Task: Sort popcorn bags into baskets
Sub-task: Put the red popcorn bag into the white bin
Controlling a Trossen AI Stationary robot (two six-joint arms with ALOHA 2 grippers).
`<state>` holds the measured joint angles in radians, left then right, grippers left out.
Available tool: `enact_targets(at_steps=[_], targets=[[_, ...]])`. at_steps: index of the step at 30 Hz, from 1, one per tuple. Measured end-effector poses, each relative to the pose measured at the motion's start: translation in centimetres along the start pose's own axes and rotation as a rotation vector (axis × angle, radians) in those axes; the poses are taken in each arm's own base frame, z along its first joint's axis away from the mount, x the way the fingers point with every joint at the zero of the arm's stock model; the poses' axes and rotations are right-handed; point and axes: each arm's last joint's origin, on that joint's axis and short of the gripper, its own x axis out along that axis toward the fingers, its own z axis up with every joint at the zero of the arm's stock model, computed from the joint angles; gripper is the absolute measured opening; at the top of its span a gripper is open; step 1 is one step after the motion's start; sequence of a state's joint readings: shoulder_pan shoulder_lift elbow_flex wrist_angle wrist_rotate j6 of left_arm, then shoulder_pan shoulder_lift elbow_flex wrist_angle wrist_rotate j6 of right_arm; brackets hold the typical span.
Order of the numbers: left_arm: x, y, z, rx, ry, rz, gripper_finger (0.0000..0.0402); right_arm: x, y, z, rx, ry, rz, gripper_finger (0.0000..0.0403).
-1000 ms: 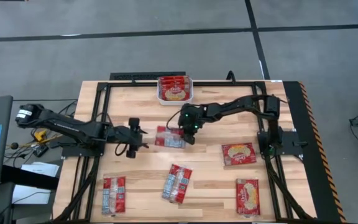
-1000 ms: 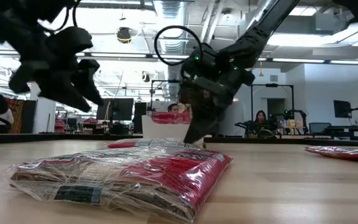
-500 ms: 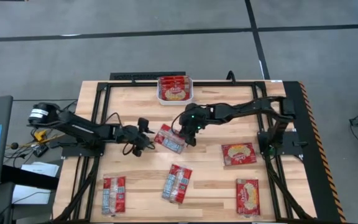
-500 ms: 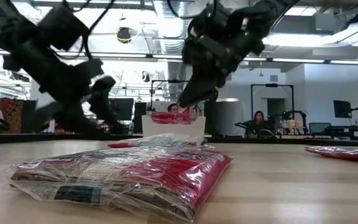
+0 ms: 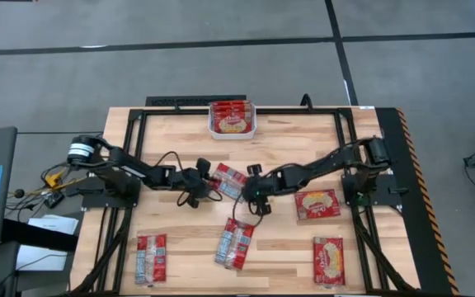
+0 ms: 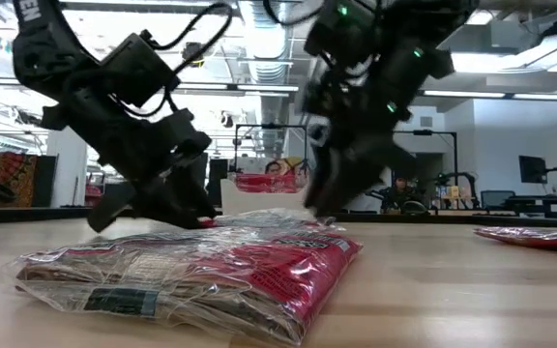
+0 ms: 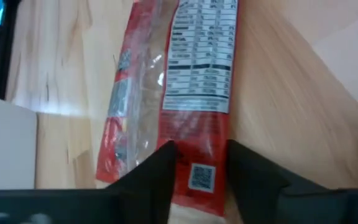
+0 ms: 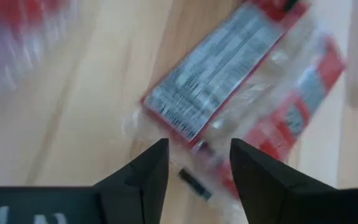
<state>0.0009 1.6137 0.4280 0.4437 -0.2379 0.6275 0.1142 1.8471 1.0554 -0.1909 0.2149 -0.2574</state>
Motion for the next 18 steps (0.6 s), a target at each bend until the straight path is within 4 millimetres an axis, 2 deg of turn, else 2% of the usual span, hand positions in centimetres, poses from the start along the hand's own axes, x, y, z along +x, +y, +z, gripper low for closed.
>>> enact_targets(at_steps=[5, 7, 12, 18], targets=[[1.2, -0.1, 0.0, -0.017, 0.02, -0.044, 0.0034, 1.4, 1.8, -0.8, -0.066, 0.109, -0.063, 0.0194], [1.4, 0.1, 0.2, -0.042, 0.018, -0.051, 0.001, 1.4, 2.3, -1.0, -0.078, 0.133, -0.093, 0.0194], [1.4, 0.9, 0.9, -0.128, 0.007, -0.041, 0.0003, 0.8, 2.6, -0.7, -0.021, 0.13, -0.213, 0.0192], [0.3, 2.7, 2.9, -0.235, -0.007, -0.033, 0.0, -2.5, 0.7, 0.3, 0.099, 0.078, -0.37, 0.0179]])
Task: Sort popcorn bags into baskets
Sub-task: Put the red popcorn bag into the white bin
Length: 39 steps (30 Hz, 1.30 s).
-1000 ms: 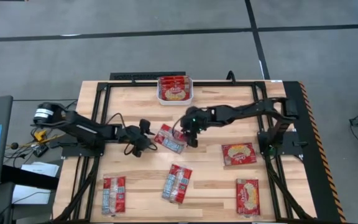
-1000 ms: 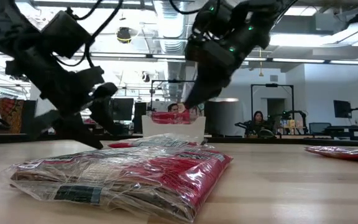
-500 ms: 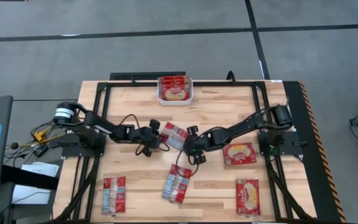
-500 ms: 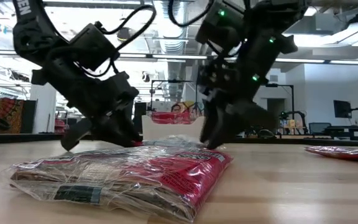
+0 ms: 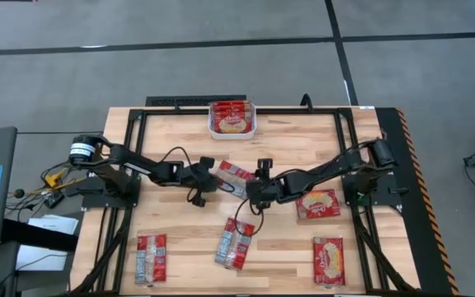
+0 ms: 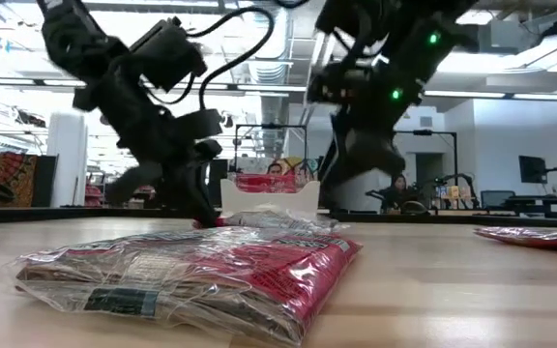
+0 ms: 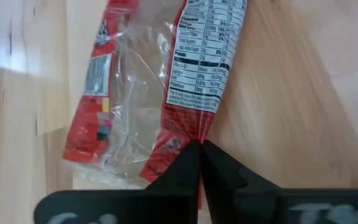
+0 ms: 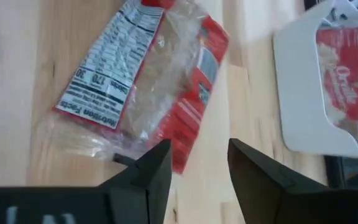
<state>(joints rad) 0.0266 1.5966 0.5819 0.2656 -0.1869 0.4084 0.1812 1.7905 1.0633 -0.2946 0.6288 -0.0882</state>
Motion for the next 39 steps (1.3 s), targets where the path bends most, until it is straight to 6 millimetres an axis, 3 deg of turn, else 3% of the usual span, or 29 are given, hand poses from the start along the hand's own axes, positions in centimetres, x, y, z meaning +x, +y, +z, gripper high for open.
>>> enact_targets(at_steps=[7, 15, 25, 30, 36, 39], targets=[[-2.4, 2.7, 3.4, -0.159, -0.03, 0.03, 0.0, -3.7, -3.1, 1.0, 0.157, -0.114, 0.081, 0.0174], [-4.0, 4.4, 5.2, -0.227, -0.073, 0.057, 0.0, -4.1, -3.5, 1.5, 0.254, -0.169, 0.223, 0.0194], [-3.9, 4.2, 4.2, -0.246, 0.056, 0.131, 0.0, 0.3, 0.9, 0.5, 0.061, -0.076, 0.351, 0.0206], [-3.9, 4.2, 4.0, -0.268, 0.072, 0.158, 0.0013, 2.9, 1.5, 0.1, 0.062, -0.057, 0.373, 0.0211], [-3.9, 4.3, 3.8, -0.294, 0.102, 0.198, 0.0058, 6.0, 1.5, -1.0, 0.121, 0.023, 0.377, 0.0222], [-3.9, 4.3, 3.5, -0.287, 0.133, 0.237, 0.0084, 7.0, 1.4, -1.5, 0.155, 0.063, 0.397, 0.0206]])
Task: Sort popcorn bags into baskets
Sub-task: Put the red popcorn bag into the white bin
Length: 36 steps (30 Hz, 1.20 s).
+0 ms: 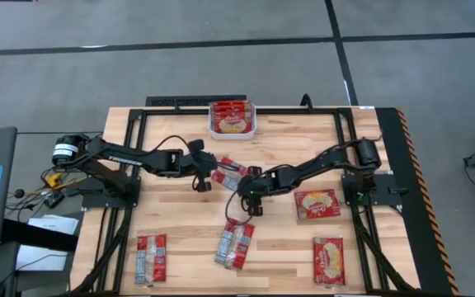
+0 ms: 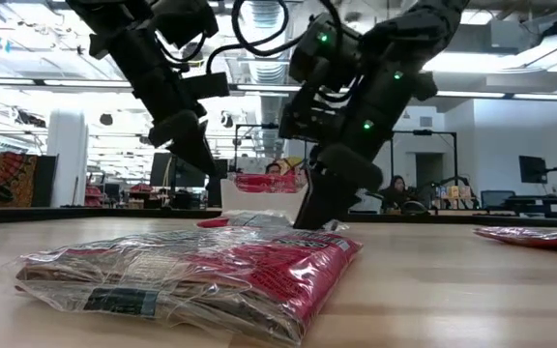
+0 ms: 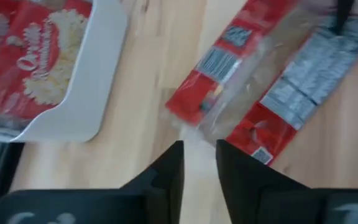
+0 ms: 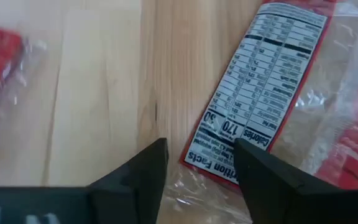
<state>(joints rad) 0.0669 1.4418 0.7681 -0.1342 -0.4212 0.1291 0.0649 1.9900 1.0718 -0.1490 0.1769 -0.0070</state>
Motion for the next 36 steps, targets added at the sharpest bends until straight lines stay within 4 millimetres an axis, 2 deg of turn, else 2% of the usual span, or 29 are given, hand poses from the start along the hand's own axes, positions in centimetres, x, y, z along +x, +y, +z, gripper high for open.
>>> enact_targets(at_steps=[2, 7, 8, 10, 14, 16, 19, 26, 32, 36], targets=[[0.0, 0.1, -0.1, 0.005, 0.014, 0.02, 0.01, 0.3, -0.2, -0.1, 0.005, 0.008, 0.003, 0.0171], [0.0, 0.1, -0.3, 0.004, 0.029, 0.034, 0.0132, 0.3, -0.6, -0.1, 0.016, 0.008, 0.053, 0.0028], [0.0, 0.1, -0.3, 0.005, 0.037, 0.034, 0.0136, 0.2, -0.7, -0.1, 0.019, 0.006, 0.056, 0.0017], [0.0, 0.1, -0.5, 0.005, 0.056, 0.032, 0.0144, -0.4, -0.9, 0.0, 0.023, 0.002, 0.048, 0.0016], [-0.1, 0.0, -1.1, 0.004, 0.108, 0.028, 0.0153, -2.8, -1.4, 0.4, 0.032, -0.019, 0.05, 0.0006], [-0.1, 0.0, -1.3, 0.013, 0.128, 0.023, 0.0155, -4.5, -1.7, 0.9, 0.042, -0.058, 0.067, 0.0005], [-0.1, -0.1, -1.4, 0.031, 0.134, 0.013, 0.0156, -8.2, -2.4, 2.2, 0.058, -0.167, 0.074, 0.0004], [-0.1, -0.1, -0.5, 0.075, 0.047, 0.018, 0.016, -13.9, -4.1, 2.6, 0.086, -0.287, 0.14, 0.0003], [0.0, -0.1, 1.1, 0.076, -0.157, -0.037, 0.0179, -16.1, -4.7, 2.4, 0.093, -0.324, 0.153, 0.0003], [0.1, -0.3, 1.3, 0.116, -0.233, -0.125, 0.0202, -16.5, -4.6, 2.4, 0.097, -0.328, 0.155, 0.0003]])
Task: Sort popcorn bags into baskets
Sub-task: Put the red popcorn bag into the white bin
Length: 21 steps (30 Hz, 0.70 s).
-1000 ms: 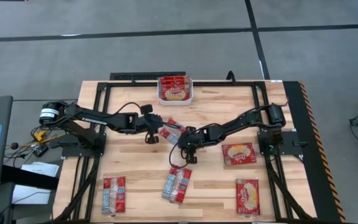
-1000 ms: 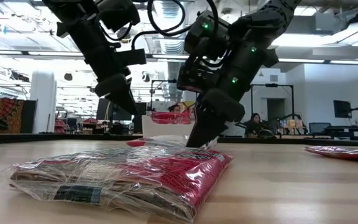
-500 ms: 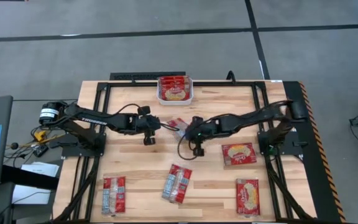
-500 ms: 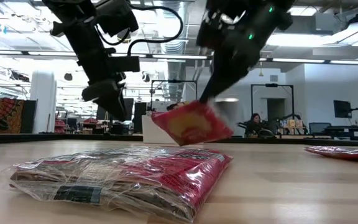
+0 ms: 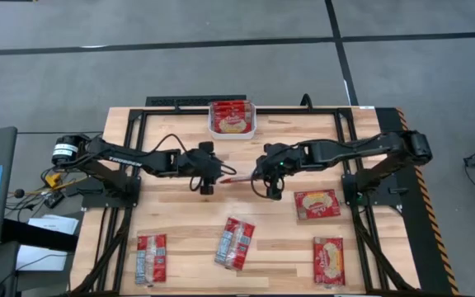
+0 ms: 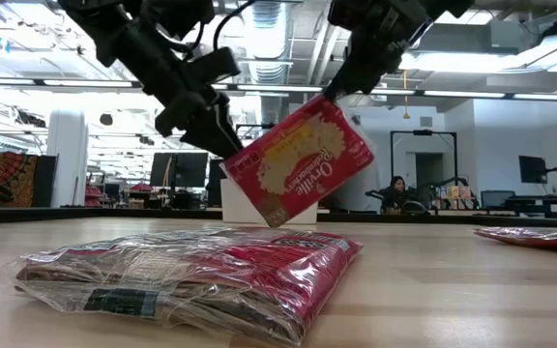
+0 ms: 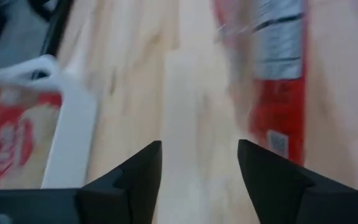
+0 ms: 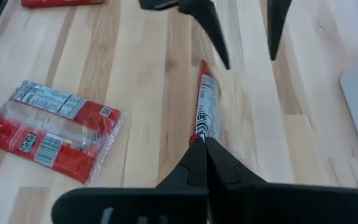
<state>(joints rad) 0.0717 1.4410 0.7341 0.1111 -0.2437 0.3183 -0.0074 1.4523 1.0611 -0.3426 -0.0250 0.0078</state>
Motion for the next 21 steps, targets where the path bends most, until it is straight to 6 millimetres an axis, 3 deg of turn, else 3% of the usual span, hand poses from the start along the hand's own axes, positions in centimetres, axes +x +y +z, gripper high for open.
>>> enact_targets(at_steps=[5, 11, 21], targets=[[0.0, -0.3, 0.3, 0.029, -0.06, -0.131, 0.0232, 0.4, 0.0, -0.1, 0.018, 0.011, -0.002, 0.0003], [-0.1, -0.4, 0.4, 0.045, -0.078, -0.16, 0.0259, 1.3, -0.1, -0.5, 0.028, 0.043, -0.007, 0.0003], [-0.4, -0.3, 2.1, 0.079, -0.189, -0.302, 0.0268, 1.2, -0.4, -0.3, 0.052, 0.029, -0.039, 0.0003]])
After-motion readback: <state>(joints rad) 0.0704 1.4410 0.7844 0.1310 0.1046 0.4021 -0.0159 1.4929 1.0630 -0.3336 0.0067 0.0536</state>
